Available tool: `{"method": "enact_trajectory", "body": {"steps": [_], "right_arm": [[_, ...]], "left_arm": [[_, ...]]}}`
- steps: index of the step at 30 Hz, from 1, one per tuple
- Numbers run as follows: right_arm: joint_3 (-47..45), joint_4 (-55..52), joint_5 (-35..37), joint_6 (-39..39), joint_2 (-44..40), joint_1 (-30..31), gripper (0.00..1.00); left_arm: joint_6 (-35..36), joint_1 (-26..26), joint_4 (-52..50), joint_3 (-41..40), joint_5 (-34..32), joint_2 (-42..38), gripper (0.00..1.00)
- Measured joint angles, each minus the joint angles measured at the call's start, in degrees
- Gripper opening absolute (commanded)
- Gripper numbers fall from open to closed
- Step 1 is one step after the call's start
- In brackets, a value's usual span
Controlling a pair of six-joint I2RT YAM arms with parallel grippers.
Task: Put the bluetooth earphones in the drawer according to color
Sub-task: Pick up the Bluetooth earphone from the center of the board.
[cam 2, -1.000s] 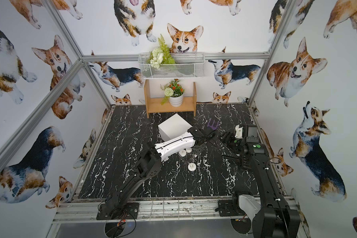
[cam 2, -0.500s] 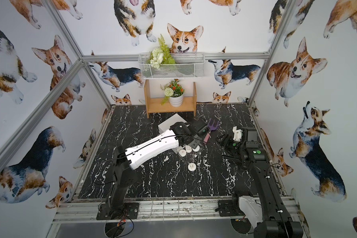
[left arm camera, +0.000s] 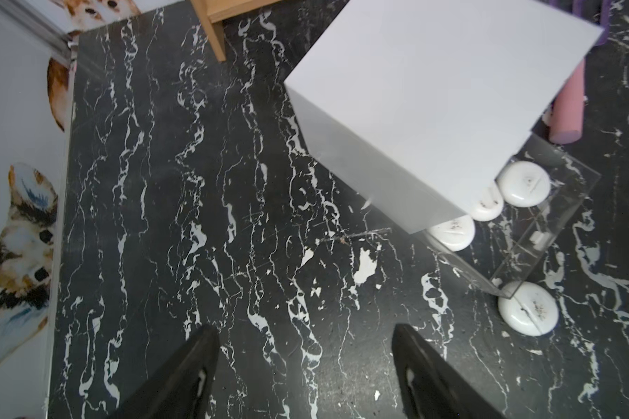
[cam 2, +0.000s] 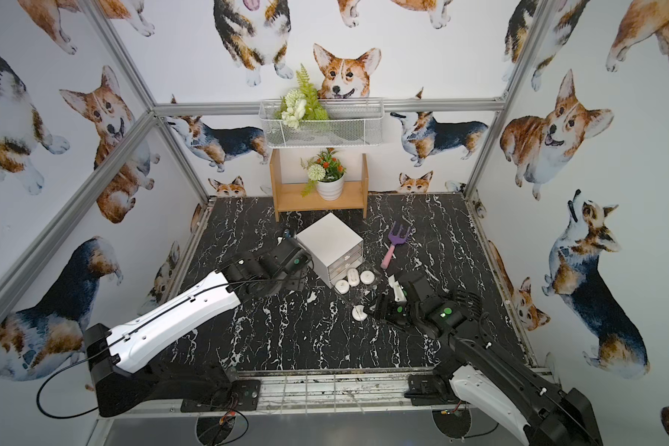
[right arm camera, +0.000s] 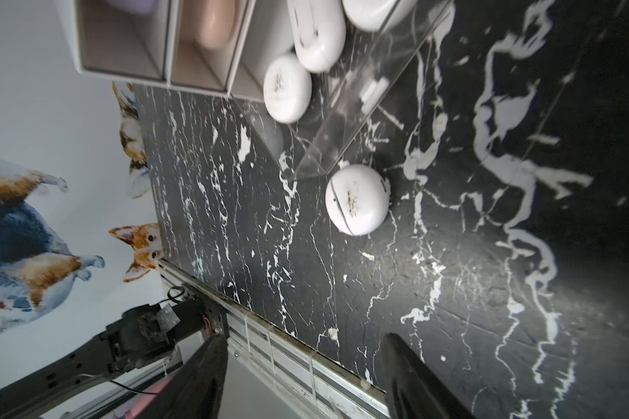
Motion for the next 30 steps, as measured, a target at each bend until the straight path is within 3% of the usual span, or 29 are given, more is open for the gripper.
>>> {"method": "enact_trajectory", "body": {"steps": [8, 16, 30], "right_arm": [[1.6, 1.0, 11.8, 0.5, 7.7, 7.8, 0.74], [4.1, 2.2, 22.2, -8.1, 11.3, 11.5, 0.74], [0.1, 8.6, 26.5, -17.7, 12.4, 12.3, 0.75]], "left_arm": [[-2.6, 2.9, 2.1, -7.8, 3.2, -6.3, 0.82], [-2.9, 4.4, 3.7, -10.5, 4.6, -7.0, 0.82], [-2.2, 5.3, 6.5, -11.6, 5.9, -4.9, 0.82]]}}
